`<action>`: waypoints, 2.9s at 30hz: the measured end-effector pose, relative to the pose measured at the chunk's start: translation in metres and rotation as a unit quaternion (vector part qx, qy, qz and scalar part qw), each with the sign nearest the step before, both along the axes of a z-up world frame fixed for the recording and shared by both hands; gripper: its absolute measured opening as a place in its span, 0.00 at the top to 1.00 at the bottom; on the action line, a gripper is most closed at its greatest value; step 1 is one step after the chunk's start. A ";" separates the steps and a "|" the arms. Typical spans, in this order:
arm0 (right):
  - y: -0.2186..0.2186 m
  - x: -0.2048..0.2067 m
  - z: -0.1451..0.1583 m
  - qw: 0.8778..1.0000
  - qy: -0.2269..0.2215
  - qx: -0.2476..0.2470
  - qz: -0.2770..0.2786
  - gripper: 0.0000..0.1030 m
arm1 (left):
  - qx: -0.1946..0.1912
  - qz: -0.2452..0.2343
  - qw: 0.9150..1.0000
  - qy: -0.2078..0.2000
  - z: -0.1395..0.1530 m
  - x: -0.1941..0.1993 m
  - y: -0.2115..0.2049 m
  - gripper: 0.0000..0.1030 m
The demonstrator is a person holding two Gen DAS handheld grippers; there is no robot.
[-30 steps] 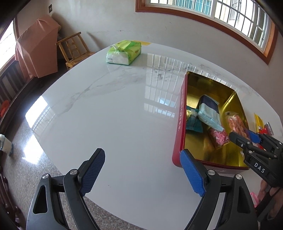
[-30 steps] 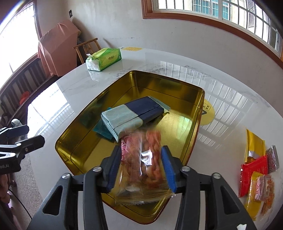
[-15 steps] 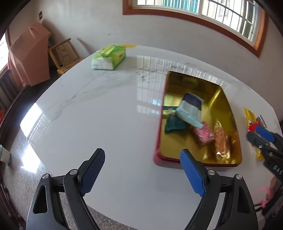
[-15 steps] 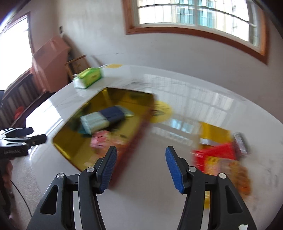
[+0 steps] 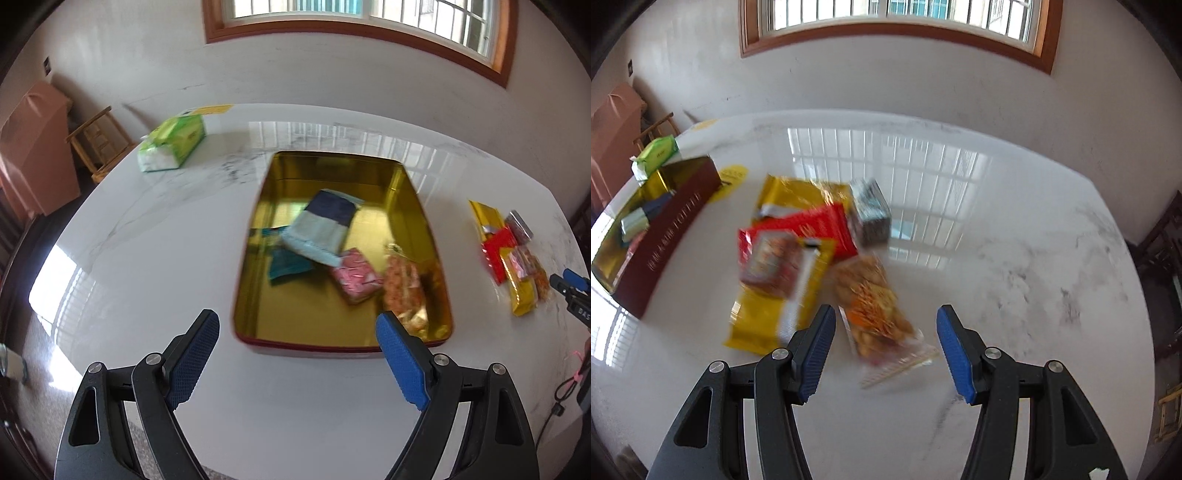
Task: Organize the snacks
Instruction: 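Grasp the clear twist-snack bag with orange label using the right tool, then grasp the small dark red box lying on the yellow bag with the left tool, then carry the dark red box into the gold tin and open the left tool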
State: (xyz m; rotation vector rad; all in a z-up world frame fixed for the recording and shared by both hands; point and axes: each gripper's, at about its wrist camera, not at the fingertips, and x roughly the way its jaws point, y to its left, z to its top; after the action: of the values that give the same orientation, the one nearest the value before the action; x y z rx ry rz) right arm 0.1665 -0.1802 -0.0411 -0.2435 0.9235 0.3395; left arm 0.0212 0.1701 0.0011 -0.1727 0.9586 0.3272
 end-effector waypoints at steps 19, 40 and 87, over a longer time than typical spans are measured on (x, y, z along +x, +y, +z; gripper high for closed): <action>-0.015 0.020 -0.030 1.000 -0.007 0.016 0.004 0.65 | 0.003 -0.107 0.994 0.016 -0.008 0.073 -0.109 0.16; -0.065 0.024 -0.030 0.996 -0.011 0.035 -0.076 0.61 | -0.155 -0.163 0.973 0.049 -0.029 0.174 -0.196 0.42; -0.065 0.023 -0.030 0.997 -0.010 0.035 -0.075 0.60 | -0.161 -0.176 0.970 0.046 -0.010 0.138 -0.176 0.69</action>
State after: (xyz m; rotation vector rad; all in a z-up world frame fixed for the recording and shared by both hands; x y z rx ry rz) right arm 0.1899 -0.2448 -0.0712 -0.1126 0.9024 0.2306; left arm 0.1596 -0.0062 -0.0084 -0.2806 1.1108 -0.1517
